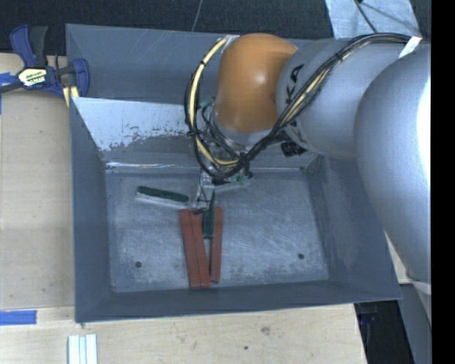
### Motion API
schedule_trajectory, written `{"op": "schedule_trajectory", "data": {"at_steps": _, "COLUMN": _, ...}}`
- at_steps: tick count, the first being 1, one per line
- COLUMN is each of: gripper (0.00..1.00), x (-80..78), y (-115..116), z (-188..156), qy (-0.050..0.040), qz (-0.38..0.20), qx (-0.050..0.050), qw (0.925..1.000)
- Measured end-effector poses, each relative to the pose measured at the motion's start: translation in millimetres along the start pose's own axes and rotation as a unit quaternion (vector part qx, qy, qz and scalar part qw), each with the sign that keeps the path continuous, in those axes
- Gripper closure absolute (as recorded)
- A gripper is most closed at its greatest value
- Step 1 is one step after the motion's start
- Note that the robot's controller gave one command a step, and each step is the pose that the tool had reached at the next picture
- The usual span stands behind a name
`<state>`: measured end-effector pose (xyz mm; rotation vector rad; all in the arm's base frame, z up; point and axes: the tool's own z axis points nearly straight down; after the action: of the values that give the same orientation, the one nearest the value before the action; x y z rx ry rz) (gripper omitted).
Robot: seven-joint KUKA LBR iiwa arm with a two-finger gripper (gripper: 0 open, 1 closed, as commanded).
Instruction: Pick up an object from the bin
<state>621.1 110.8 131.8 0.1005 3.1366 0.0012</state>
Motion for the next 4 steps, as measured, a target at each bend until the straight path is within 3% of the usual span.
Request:
{"op": "schedule_trajectory", "data": {"at_steps": 1, "gripper": 0.0, "x": 33.2, "y": 3.8, "z": 44.1, "qy": -0.001, "qz": 0.03, "qx": 0.0, "qw": 0.9995}}
{"op": "schedule_trajectory", "data": {"at_steps": 2, "gripper": 0.0, "x": 46.3, "y": 2.2, "z": 67.0, "qy": 0.0028, "qz": 0.041, "qx": -0.002, "qw": 0.9992}}
{"op": "schedule_trajectory", "data": {"at_steps": 3, "gripper": 1.0, "x": 35.8, "y": 11.5, "z": 54.3, "qy": -0.003, "qz": 0.115, "qx": -0.001, "qw": 0.9934}}
{"op": "schedule_trajectory", "data": {"at_steps": 4, "gripper": 1.0, "x": 35.8, "y": 11.5, "z": 54.3, "qy": -0.003, "qz": 0.115, "qx": -0.001, "qw": 0.9934}}
